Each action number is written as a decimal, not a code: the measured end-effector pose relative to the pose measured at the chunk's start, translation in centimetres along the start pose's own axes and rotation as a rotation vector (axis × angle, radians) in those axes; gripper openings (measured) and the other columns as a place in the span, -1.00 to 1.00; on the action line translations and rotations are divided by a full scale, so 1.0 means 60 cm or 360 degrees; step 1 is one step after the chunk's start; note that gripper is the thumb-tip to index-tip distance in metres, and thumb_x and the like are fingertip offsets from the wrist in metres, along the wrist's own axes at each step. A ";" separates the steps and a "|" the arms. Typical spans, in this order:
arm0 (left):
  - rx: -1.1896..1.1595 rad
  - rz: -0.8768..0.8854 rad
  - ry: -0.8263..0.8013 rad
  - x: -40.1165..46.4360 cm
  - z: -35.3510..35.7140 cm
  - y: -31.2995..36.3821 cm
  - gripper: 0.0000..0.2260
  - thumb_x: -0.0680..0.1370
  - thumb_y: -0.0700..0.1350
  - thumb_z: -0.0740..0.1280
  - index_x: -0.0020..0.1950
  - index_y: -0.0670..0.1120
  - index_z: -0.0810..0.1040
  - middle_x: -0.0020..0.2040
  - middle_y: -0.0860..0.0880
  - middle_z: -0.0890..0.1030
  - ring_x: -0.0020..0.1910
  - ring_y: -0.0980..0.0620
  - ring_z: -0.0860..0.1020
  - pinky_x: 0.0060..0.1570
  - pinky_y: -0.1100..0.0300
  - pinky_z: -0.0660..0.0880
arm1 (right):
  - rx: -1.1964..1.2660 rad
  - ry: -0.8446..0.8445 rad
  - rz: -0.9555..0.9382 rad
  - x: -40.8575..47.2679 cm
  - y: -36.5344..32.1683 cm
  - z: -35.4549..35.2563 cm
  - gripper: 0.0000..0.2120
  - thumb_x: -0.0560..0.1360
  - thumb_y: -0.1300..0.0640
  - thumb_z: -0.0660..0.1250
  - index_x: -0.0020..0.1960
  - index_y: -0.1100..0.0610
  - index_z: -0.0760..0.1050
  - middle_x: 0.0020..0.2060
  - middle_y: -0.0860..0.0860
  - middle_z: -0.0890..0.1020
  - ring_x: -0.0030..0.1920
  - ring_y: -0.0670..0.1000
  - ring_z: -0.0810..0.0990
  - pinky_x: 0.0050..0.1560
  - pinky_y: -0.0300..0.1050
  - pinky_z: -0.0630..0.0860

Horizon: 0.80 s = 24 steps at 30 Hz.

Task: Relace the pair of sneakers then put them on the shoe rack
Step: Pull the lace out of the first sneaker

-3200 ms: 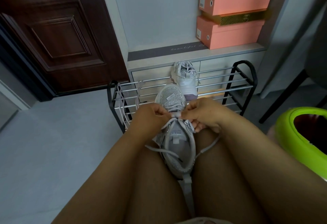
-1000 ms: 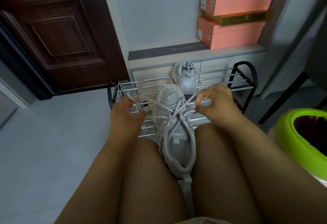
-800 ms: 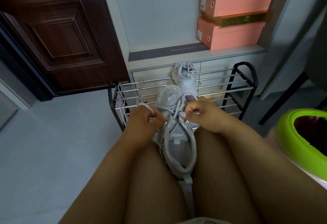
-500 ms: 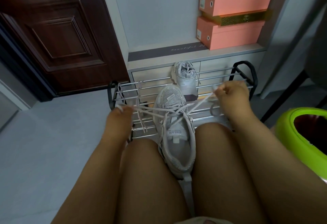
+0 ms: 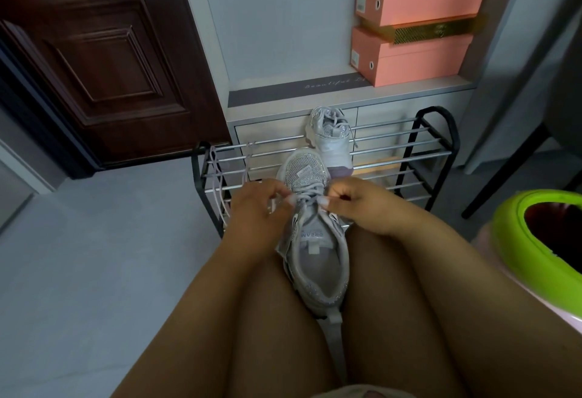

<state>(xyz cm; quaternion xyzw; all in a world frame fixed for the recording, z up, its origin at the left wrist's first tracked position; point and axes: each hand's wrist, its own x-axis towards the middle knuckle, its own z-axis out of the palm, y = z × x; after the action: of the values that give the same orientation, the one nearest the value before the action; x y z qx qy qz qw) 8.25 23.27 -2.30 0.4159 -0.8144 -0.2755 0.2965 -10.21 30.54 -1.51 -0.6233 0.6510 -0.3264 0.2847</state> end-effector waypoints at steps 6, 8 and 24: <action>0.0070 0.0041 -0.0078 0.006 0.014 -0.016 -0.79 0.50 -0.05 0.38 -0.32 0.04 0.45 -0.19 0.05 0.51 -0.06 -0.02 0.48 0.03 0.02 0.45 | 0.0709 0.1001 0.0259 -0.002 -0.016 -0.031 -0.69 0.57 0.28 0.16 -0.35 0.12 0.33 -0.40 -0.01 0.41 -0.44 -0.19 0.47 -0.18 -0.27 0.37; 0.0085 0.0016 -0.0069 0.004 0.016 -0.015 -0.76 0.50 -0.06 0.37 -0.34 0.05 0.42 -0.18 0.03 0.50 -0.08 -0.02 0.47 -0.02 0.08 0.42 | 0.1413 0.1298 0.0264 -0.006 -0.012 -0.067 -0.70 0.55 0.27 0.14 -0.36 0.14 0.33 -0.47 0.02 0.42 -0.49 -0.11 0.46 -0.15 -0.13 0.40; 0.0033 -0.0190 -0.0004 0.023 0.019 0.024 -0.84 0.46 0.01 0.44 -0.29 0.04 0.55 -0.43 0.09 0.57 -0.38 0.06 0.60 -0.27 0.18 0.54 | 0.0078 0.0418 0.0334 0.025 -0.028 0.006 -0.79 0.41 0.11 0.46 -0.35 0.03 0.51 -0.48 -0.03 0.56 -0.53 -0.14 0.45 -0.33 -0.20 0.45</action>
<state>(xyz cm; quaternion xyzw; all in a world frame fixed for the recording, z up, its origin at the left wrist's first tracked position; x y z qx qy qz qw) 6.04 23.04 -1.68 0.4664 -0.7912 -0.2848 0.2744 -8.97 29.00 -0.33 -0.4967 0.7360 -0.3894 0.2448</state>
